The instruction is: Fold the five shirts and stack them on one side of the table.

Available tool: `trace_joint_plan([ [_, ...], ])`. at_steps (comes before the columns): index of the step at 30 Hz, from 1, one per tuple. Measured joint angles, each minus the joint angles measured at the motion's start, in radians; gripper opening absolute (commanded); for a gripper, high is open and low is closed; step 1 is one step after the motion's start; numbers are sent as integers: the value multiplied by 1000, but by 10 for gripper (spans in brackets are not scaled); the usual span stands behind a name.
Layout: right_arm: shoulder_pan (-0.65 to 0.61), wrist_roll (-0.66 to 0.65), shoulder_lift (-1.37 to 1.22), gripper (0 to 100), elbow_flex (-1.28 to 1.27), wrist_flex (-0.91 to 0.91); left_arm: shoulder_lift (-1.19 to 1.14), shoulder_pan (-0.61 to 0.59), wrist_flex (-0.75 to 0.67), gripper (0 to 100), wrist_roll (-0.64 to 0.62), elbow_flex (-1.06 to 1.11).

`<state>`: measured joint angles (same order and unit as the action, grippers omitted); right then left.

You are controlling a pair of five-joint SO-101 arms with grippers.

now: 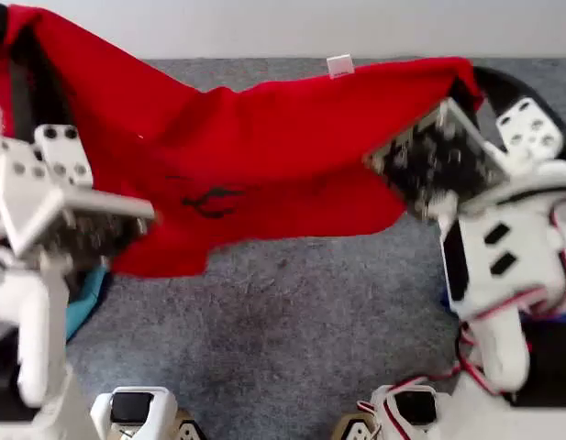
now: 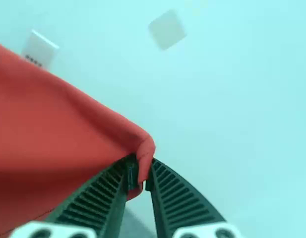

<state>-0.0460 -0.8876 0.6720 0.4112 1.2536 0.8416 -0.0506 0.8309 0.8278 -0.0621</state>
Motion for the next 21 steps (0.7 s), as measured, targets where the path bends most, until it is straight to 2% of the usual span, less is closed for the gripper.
trace_joint_plan([
  [4,0,-69,68,10,9,-8,54,81,3,14,144,-5],
  [8,34,-101,141,10,9,-8,107,101,80,14,226,-6],
  [14,155,-110,216,10,15,44,190,104,183,14,239,-6],
  [21,178,-117,345,10,17,106,282,104,189,14,239,-6],
])
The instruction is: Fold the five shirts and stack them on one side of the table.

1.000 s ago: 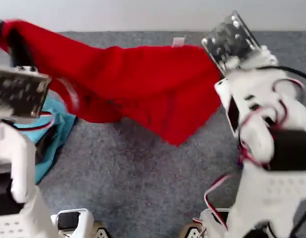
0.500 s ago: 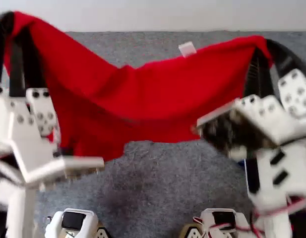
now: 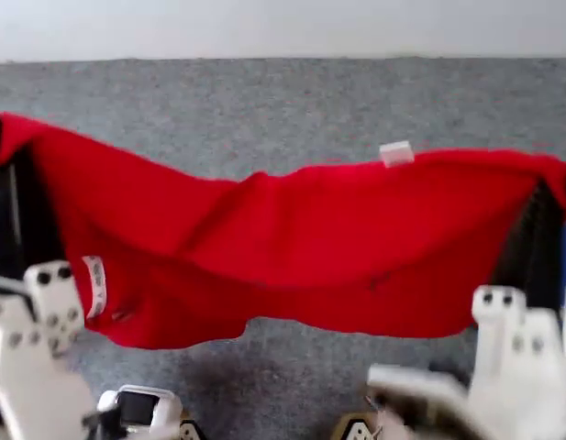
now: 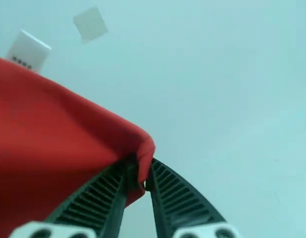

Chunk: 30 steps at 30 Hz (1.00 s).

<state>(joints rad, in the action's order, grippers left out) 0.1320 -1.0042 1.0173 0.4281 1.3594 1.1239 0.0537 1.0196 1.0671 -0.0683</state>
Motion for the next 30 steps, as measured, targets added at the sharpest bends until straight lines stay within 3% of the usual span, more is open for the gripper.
trace_joint_plan([
  [11,61,-38,37,10,-80,61,35,0,0,14,0,8],
  [20,9,-41,34,10,-489,-8,34,3,-11,14,0,350],
  [25,-58,-41,32,10,-770,-141,23,3,-212,14,0,647],
  [30,-84,-41,14,10,-1059,-397,20,3,-496,14,0,948],
])
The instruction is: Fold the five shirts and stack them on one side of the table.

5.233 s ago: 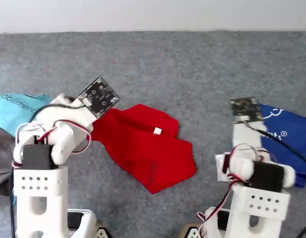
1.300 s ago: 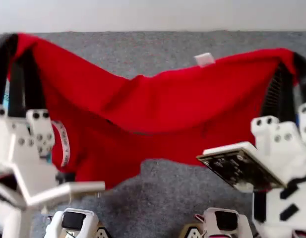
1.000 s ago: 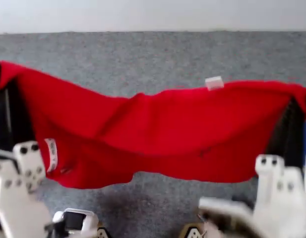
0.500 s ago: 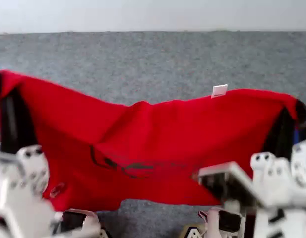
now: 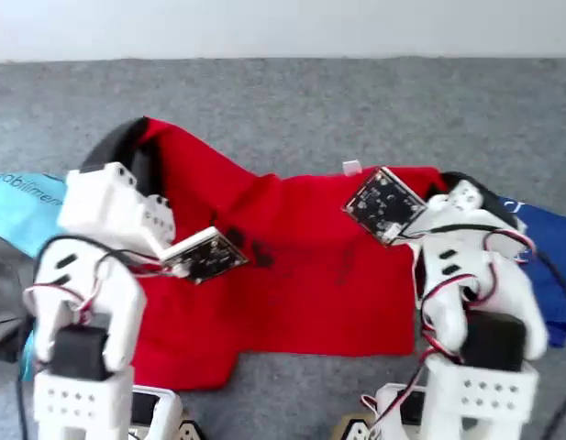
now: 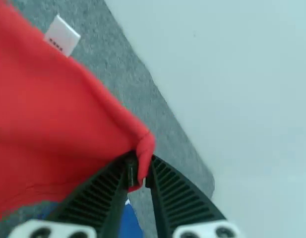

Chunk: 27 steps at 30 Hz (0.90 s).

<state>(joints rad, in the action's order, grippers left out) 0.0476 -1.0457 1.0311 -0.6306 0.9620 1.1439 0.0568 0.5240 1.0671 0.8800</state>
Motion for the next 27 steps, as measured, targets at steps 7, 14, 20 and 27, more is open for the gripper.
trace_joint_plan([
  [7,-35,0,-71,10,-190,-318,-8,0,-262,14,0,227],
  [14,-38,0,-307,10,-192,-634,-255,-43,-442,14,0,175],
  [20,-37,0,-485,10,-192,-844,-614,-92,-519,14,0,-72],
  [27,-38,0,-707,10,-21,-884,-939,-123,-522,14,0,-385],
])
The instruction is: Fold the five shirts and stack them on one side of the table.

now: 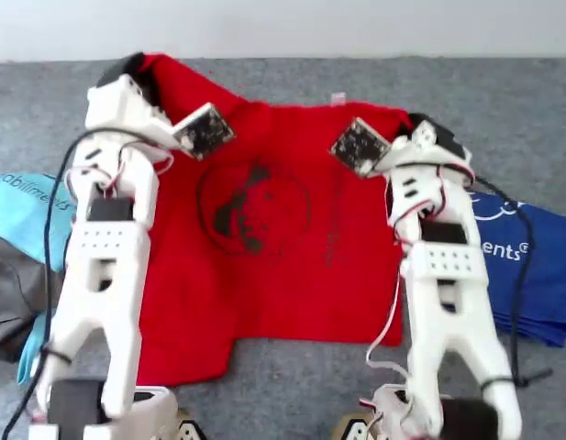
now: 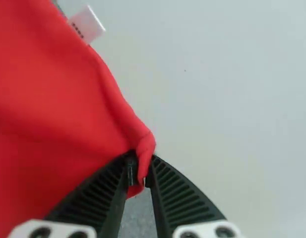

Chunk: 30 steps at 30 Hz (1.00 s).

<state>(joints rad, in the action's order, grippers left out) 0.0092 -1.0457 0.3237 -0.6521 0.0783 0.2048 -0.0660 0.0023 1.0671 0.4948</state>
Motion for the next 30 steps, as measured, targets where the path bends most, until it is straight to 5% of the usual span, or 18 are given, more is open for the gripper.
trace_joint_plan([
  [6,12,0,-196,10,209,0,-48,2,23,14,2,-31],
  [12,18,0,-212,10,241,104,-48,-3,203,14,2,-31],
  [30,18,163,-89,10,242,856,170,14,1157,14,2,-32],
])
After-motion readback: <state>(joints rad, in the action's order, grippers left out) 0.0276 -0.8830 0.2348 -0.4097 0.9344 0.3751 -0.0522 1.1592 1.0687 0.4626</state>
